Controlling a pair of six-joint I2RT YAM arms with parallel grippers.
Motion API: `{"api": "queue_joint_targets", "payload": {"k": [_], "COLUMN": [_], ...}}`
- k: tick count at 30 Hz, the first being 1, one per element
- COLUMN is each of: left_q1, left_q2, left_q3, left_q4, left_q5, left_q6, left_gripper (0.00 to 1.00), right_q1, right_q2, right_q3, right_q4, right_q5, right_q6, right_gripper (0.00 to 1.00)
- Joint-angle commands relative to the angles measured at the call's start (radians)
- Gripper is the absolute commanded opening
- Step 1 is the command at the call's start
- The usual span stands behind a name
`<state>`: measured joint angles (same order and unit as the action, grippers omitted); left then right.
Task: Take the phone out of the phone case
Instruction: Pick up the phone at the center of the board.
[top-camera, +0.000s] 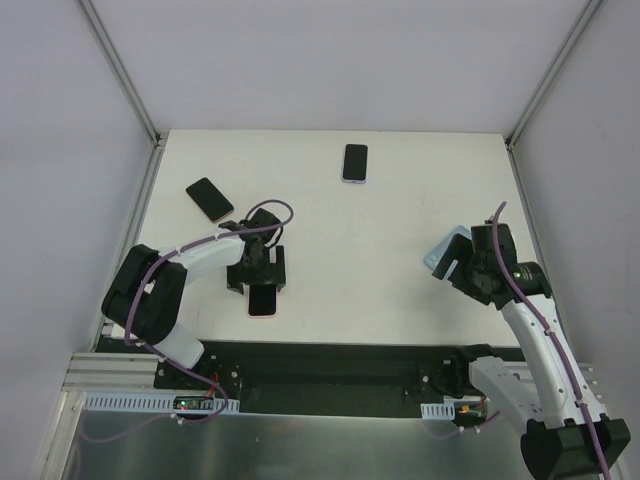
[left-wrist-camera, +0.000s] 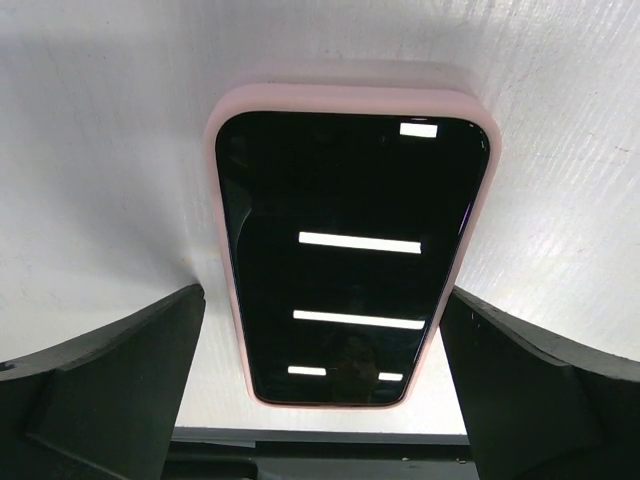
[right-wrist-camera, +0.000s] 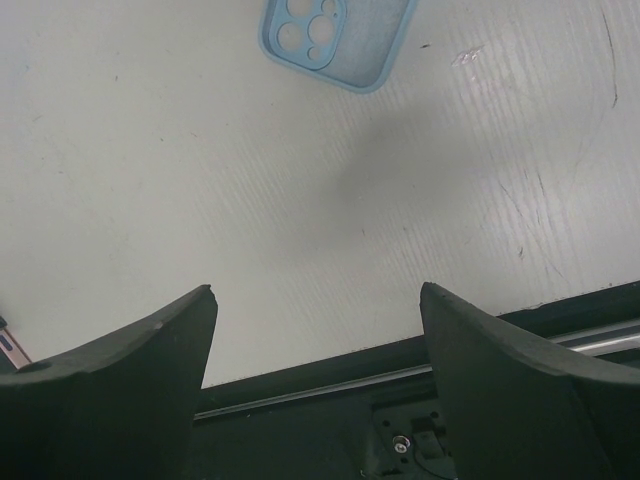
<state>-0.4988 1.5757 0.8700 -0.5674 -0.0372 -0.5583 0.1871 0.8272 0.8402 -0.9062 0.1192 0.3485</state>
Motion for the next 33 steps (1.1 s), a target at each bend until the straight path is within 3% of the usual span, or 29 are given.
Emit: {"api": "queue_joint_targets", "payload": {"k": [1,11,26,29,33], "left_q1": [-0.012,-0.012,-0.133,-0.133,-0.133], "left_q2": [0.004,-0.114,0.006,0.018,0.03], "left_q3": [-0.069,-0.098,-0.062,-0.062,-0.055], "left_q4": [0.029,0.047,-0.063,-0.065,-0.063], "left_q5": [0.036,0.115,-0.122,-0.138,-0.138], "left_q6": [-0.049,-0.061,-0.138,-0.135,-0.134], "left_gripper": [0.99,0.99,0.98,0.89,0.67], "right_q1": [0.011,0.025,0.055,0.06,0.063], "right_q2": [-0.013,-0.022,-0.028,-0.034,-0.039], "right_q3": [0.0,-0.004,-0.007,-0.007,-0.009], "right_q4": [-0.017,-0.02,-0.026,-0.03,-0.031], "right_q5": [0.02,0.023,0.037,0.04,0.042], "right_q6": [0.014,0.024,0.049,0.05,0.053], "right_gripper": [0.85,0.85,0.85,0.85,0.85]}}
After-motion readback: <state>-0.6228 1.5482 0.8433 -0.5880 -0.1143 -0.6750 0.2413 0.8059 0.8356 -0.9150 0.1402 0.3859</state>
